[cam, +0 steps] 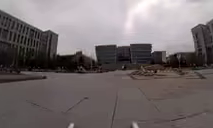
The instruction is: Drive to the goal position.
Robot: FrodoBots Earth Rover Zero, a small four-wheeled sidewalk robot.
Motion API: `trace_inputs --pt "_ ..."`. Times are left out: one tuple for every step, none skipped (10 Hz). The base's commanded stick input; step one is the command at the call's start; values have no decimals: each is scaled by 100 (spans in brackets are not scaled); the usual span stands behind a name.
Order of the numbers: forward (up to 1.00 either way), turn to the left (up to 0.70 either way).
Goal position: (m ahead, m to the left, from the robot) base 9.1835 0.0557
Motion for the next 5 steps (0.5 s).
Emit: trace_inputs --pt "70 0" --pt "70 0" --pt "70 0" --pt "70 0" --pt "70 0"
